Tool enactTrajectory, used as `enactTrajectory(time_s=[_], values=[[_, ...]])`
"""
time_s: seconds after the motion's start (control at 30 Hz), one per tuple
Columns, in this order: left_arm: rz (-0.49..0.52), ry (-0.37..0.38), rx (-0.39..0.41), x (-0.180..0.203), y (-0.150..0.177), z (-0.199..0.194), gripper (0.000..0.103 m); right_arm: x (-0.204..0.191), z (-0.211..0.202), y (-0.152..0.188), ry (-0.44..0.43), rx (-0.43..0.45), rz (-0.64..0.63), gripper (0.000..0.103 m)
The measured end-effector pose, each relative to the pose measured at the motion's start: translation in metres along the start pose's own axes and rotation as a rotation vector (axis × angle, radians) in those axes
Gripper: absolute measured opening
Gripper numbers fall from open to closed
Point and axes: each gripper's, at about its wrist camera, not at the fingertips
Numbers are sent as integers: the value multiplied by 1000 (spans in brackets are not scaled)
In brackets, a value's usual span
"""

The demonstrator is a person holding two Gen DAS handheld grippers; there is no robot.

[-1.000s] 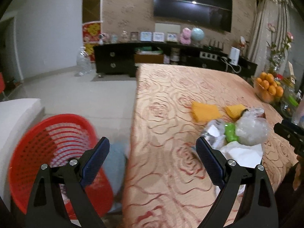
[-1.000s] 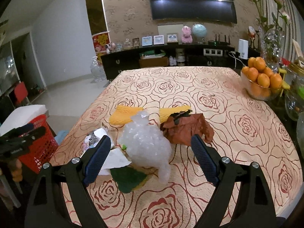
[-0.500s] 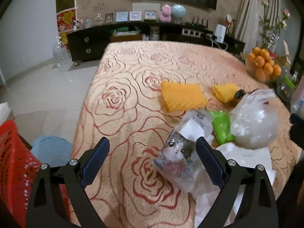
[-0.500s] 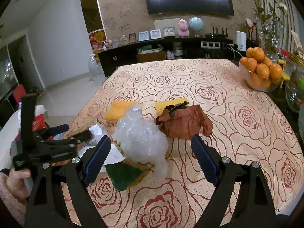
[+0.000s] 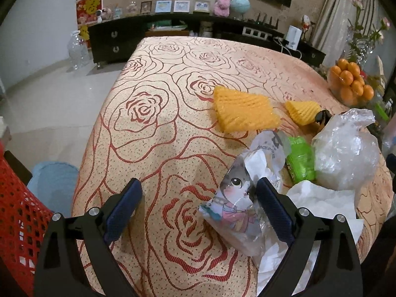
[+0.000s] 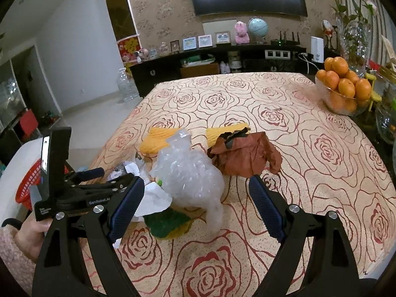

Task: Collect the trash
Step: 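Move both open tools back over the table toward the remaining trash, then grasp the cat-printed snack bag with the left tool while the right tool grasps the clear plastic bag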

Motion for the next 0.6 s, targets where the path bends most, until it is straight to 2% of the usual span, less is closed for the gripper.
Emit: enactTrajectory(time_s=[0.2,0.3,0.37,0.47,0.6], values=[[-1,12,7,-1,1,-2,89,4,1,2,5,-5,14,84],[15,49,24,2,4,-7,69,7,2,2,8,-7,25,84],[38,97,32,7,6,-13,43,8,3,2,9,-8,31,84],[73,91,54,13,8,-18,40,11,5,3,13,-14,37,84],[34,124,51,4,8,-22,34,19,8,2,12,-21,64,84]])
Point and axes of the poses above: each gripper's, at about its wrist camera, not at the fingertips, and z roughly the way its jaws point, x to its right, y to its underside, and after that the axes turned 12 degrees about -y, right-handed
